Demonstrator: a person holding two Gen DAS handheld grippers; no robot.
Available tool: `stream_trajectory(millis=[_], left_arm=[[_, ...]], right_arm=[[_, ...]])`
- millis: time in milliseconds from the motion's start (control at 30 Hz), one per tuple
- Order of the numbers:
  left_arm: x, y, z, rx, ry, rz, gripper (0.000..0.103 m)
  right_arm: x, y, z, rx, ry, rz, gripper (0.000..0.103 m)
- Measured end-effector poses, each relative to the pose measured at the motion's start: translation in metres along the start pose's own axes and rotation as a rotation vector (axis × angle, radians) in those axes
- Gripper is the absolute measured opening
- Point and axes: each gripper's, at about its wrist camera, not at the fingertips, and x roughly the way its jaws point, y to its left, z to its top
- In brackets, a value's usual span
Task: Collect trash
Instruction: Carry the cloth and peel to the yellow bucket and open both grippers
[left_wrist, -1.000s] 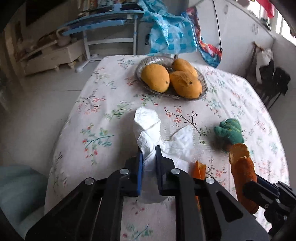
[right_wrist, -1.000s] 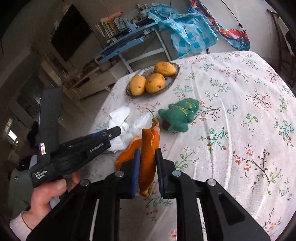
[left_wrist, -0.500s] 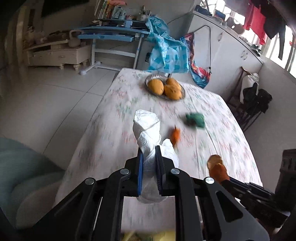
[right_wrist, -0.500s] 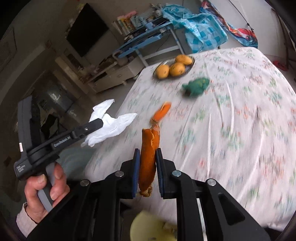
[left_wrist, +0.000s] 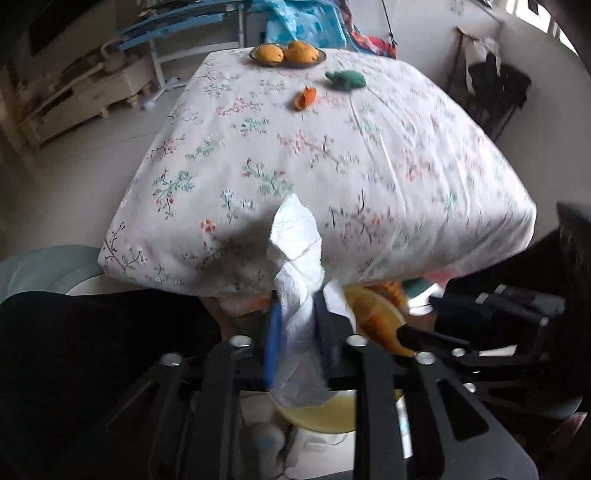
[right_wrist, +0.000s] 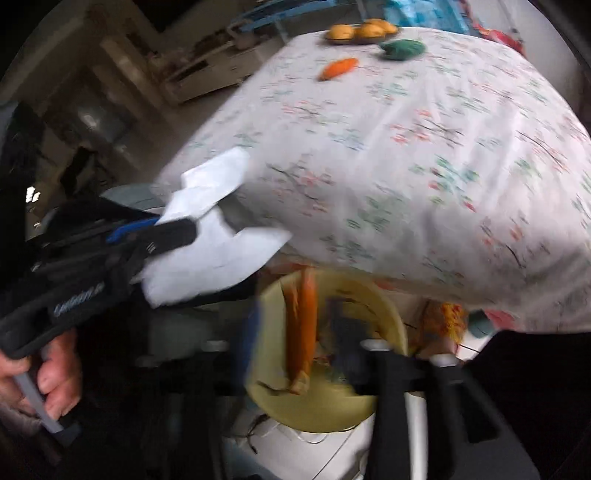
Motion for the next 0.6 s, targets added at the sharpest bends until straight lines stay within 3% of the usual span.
stream_trajectory(millis=[100,367,467,600], left_arm=[[-0.007,0.003,-0.002,-0.019,-0.031,0.015,0.056],[-0.040,0.031,0.004,-0.172,-0.284,0.025,0.083],[-0.046,0.035,0.010,-0.199,-0.343,0.040,0.087],[-0.040,0.032,0.012,-0.191,-0.340,0.045,0.087]], right_arm=[[-0.002,-0.010,0.001,0.038,-0.025,-0.027,0.055],[-0.015,-0.015,-0.001,0.059,-0.147,-0.069,0.065],[-0.015,-0.009,0.001,0.030,-0.173,-0.089,0.066],[-0.010,-0.003,0.003,-0.008,-0.180,-0.102,0.066]])
